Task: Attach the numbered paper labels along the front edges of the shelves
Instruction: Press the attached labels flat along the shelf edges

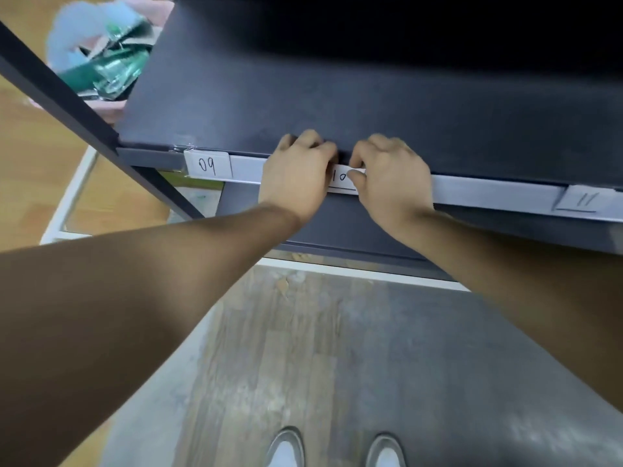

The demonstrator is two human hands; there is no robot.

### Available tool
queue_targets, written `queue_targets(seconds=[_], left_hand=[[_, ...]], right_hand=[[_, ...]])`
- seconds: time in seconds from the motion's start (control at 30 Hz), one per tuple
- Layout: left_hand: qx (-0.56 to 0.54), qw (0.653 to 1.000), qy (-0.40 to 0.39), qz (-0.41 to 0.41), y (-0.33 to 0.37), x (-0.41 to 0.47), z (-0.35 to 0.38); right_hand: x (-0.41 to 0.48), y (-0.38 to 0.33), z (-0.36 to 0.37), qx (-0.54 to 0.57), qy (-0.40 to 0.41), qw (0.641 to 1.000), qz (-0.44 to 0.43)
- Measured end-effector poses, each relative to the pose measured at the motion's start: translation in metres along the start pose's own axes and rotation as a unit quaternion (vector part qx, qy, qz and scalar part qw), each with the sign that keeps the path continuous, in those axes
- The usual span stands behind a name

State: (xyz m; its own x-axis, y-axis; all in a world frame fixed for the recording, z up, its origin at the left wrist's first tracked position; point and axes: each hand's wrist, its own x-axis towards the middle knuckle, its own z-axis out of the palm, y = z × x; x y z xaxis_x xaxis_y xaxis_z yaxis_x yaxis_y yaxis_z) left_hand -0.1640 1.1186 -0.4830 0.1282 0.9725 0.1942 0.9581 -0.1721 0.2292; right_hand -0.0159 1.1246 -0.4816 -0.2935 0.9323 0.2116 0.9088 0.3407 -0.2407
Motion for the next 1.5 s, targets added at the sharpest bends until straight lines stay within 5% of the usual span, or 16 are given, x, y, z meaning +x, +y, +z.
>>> queue_targets(seconds=[0.4,0.9,1.5], left_hand=[[-0.076,0.997,0.02,-0.025,0.021,0.004,-0.004],[-0.224,0.961,-0.058,-0.154,0.058,0.013,0.0],[-0.116,0.993,-0.021,-0.013,0.055,0.005,0.011]], right_hand=[[0.004,0.017,-0.011,0.046,-0.043,0.997,0.039],[0.002,0.056,-0.03,0.056,-0.097,0.991,0.067],[0.006,0.06,-0.04,0.009,-0.143,0.99,0.001]])
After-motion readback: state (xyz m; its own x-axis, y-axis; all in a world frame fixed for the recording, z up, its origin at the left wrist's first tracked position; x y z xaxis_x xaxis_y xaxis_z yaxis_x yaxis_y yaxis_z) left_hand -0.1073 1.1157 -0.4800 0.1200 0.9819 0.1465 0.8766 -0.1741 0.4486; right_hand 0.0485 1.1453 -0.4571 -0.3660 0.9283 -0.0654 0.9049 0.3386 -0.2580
